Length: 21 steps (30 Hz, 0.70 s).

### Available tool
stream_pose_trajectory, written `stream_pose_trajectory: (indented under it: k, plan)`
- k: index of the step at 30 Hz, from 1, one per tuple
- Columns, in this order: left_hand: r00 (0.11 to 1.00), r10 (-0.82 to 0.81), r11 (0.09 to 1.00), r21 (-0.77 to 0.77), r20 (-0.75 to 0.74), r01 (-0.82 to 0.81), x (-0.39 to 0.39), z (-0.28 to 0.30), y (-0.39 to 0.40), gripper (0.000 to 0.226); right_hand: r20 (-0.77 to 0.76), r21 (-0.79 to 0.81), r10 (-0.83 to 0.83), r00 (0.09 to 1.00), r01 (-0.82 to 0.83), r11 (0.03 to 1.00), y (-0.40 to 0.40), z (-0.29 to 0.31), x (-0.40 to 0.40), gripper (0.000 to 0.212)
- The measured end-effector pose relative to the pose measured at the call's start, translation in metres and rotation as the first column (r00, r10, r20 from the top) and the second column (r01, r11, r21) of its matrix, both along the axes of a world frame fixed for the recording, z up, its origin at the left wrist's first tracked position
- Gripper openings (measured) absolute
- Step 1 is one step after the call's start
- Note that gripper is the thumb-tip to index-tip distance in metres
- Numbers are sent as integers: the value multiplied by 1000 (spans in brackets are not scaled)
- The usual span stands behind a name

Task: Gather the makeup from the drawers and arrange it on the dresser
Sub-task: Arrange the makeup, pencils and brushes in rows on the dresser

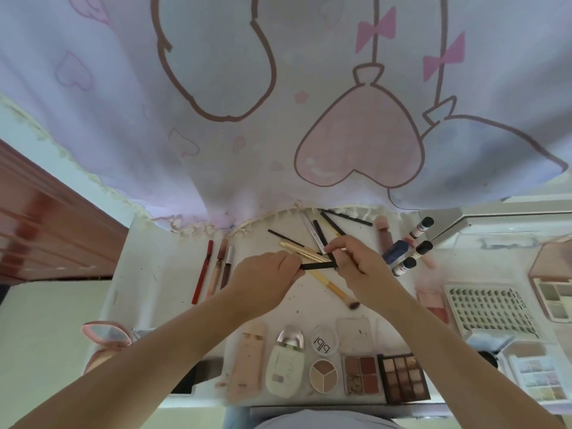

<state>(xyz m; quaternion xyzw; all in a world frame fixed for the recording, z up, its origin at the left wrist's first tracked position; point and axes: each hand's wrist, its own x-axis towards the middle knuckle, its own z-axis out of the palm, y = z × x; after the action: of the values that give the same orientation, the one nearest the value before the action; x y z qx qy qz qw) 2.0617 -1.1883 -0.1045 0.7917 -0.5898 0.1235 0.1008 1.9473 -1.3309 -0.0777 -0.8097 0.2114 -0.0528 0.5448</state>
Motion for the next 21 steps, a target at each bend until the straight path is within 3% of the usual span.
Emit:
stream_pose_trajectory:
  k: [5,9,16,19,21]
  plan:
    - [1000,3,999,50,29,-4,5,17,2,39,41,77,0,999,-3,997,-1,3,3,34]
    - [998,-45,994,105,38,41,2,26,-3,24,67,99,-54,996,47,994,-4,5,-3,33]
    - [980,-198,962,200,33,188,7,55,-24,33,157,221,-193,969,156,963,-9,15,-23,30]
    - [981,-192,960,212,27,182,9,59,-37,32,152,210,-200,968,166,963,-6,15,-21,29]
    - [990,-132,963,242,54,115,19,53,-32,32,149,273,-342,928,294,916,-19,18,-32,33]
